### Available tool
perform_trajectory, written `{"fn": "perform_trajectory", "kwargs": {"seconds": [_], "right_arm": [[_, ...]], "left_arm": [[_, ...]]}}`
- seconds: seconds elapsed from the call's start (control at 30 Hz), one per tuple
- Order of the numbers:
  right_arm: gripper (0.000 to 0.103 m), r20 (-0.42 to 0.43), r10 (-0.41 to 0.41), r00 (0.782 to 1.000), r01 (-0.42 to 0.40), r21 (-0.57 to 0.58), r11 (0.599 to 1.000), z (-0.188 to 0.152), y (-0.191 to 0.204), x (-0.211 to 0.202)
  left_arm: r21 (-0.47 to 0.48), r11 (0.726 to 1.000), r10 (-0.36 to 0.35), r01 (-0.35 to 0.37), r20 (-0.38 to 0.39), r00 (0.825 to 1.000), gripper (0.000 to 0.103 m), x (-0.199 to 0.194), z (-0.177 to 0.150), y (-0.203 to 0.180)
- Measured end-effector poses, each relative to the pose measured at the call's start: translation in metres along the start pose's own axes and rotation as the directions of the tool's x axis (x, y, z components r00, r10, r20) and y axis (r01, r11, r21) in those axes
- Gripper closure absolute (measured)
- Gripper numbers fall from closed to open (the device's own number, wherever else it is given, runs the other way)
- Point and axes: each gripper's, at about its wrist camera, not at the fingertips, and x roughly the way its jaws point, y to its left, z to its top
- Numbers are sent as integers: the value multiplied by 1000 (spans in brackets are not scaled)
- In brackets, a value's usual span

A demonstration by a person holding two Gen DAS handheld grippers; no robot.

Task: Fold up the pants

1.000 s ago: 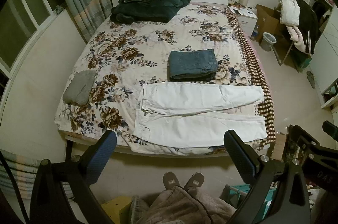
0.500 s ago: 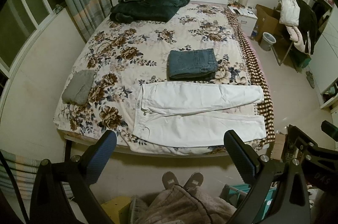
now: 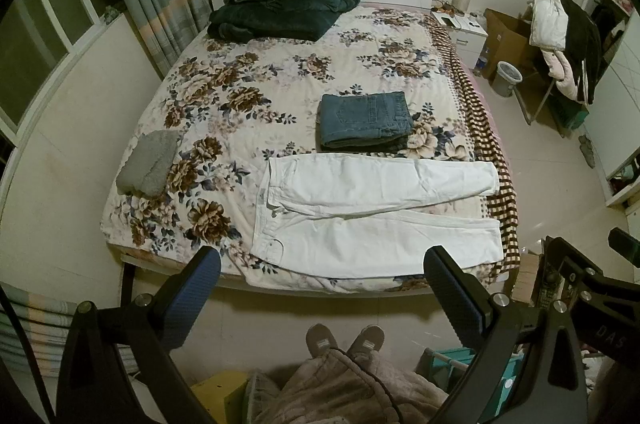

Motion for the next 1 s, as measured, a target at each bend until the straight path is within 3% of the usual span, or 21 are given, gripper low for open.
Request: {"fn": "perform_trajectory", "kwargs": {"seconds": [0.33, 0.53, 0.7, 0.8, 0.9, 1.0], "right_arm": [[0, 9, -11, 1000, 11, 13, 1000, -3, -8, 4], [0, 19, -56, 998, 55, 60, 997, 16, -11, 49], [0, 38, -138, 990, 136, 50, 989, 38, -15, 109], [0, 32, -136, 990, 134, 43, 990, 60, -17, 155], [0, 15, -98, 995, 98, -13, 995, 79, -18, 218], [0, -62, -105, 992, 101, -76, 992, 97, -23, 301]], "left_arm": [[-11, 1000, -16, 16, 2, 1000, 0, -1, -12, -4], [-8, 1000, -26, 25, -12, 1000, 0, 55, 8, -3], [-1, 1000, -19, 19, -24, 1000, 0, 113, 32, -11], [20, 1000, 2, -1, -50, 999, 0, 159, 50, -25], [70, 996, 64, -58, -82, 995, 0, 219, 68, -41], [116, 986, 132, -119, -119, 984, 0, 282, 81, -56]]}}
